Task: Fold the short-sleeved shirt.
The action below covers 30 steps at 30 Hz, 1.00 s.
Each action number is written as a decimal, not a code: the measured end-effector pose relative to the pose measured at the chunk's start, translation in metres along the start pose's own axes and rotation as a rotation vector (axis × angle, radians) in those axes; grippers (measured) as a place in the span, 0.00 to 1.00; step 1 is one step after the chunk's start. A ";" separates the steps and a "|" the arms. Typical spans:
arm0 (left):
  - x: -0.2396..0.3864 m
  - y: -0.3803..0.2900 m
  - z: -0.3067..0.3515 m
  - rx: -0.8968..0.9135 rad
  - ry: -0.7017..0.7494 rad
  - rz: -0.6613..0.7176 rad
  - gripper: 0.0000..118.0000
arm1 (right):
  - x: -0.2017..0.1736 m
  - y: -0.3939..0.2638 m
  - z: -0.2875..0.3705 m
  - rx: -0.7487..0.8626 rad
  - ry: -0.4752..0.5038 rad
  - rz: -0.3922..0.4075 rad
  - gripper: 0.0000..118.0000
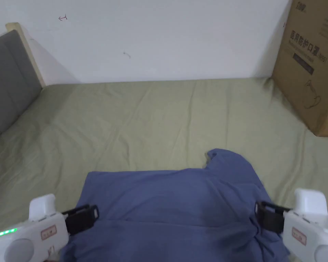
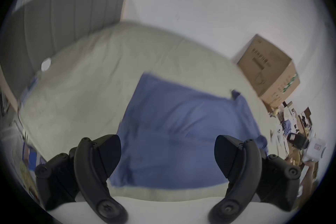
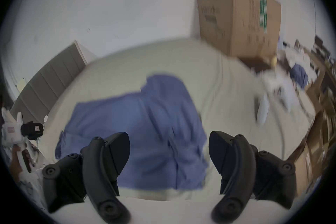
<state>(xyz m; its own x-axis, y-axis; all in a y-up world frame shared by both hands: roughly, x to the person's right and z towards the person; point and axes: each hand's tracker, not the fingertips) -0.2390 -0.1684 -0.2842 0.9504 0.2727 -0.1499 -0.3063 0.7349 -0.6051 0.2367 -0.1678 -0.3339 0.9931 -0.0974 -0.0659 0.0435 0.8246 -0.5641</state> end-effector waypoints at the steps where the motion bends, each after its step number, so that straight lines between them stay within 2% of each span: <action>1: 0.015 0.010 0.010 0.051 -0.006 -0.044 0.90 | -0.006 0.013 0.009 0.057 0.001 0.011 0.81; 5: 0.055 0.041 0.032 0.269 0.006 -0.205 0.90 | -0.030 0.052 0.036 0.259 0.005 0.046 0.81; 9: 0.084 0.051 0.040 0.452 0.056 -0.268 0.86 | -0.049 0.069 0.049 0.384 -0.022 0.088 0.80; 10: 0.088 0.052 0.040 0.480 0.060 -0.277 0.79 | -0.053 0.070 0.051 0.401 -0.030 0.094 0.76; 11: 0.091 0.052 0.040 0.511 0.057 -0.291 0.58 | -0.055 0.071 0.052 0.410 -0.025 0.090 0.60; 12: 0.094 0.050 0.041 0.531 0.047 -0.289 0.42 | -0.058 0.071 0.053 0.420 -0.024 0.088 0.49; 13: 0.097 0.049 0.041 0.522 0.040 -0.292 0.33 | -0.060 0.072 0.054 0.423 -0.026 0.088 0.43; 14: 0.097 0.049 0.037 0.524 0.027 -0.295 0.33 | -0.062 0.072 0.054 0.419 -0.030 0.088 0.43; 15: 0.098 0.049 0.034 0.523 0.027 -0.299 0.09 | -0.062 0.072 0.052 0.416 -0.030 0.097 0.20; 16: 0.099 0.047 0.034 0.527 0.027 -0.293 0.00 | -0.063 0.071 0.051 0.415 -0.031 0.103 0.01; 18: 0.096 0.049 0.028 0.492 -0.013 -0.293 0.00 | -0.063 0.070 0.049 0.412 -0.015 0.112 0.00; 23: 0.082 0.063 0.003 0.396 0.015 -0.267 0.00 | -0.064 0.071 0.035 0.397 -0.021 0.115 0.00; 26: 0.064 0.076 -0.028 0.295 0.070 -0.259 0.00 | -0.063 0.076 0.022 0.381 -0.014 0.100 0.00; 30: 0.029 0.101 -0.081 0.173 0.069 -0.211 0.00 | -0.066 0.081 0.003 0.351 -0.011 0.100 0.00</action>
<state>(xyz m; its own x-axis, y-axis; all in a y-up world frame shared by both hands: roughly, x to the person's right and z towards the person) -0.2382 -0.1364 -0.4127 0.9938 0.0639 -0.0910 -0.1004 0.8674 -0.4874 0.1747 -0.0933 -0.3728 0.9953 -0.0020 -0.0967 -0.0212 0.9709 -0.2386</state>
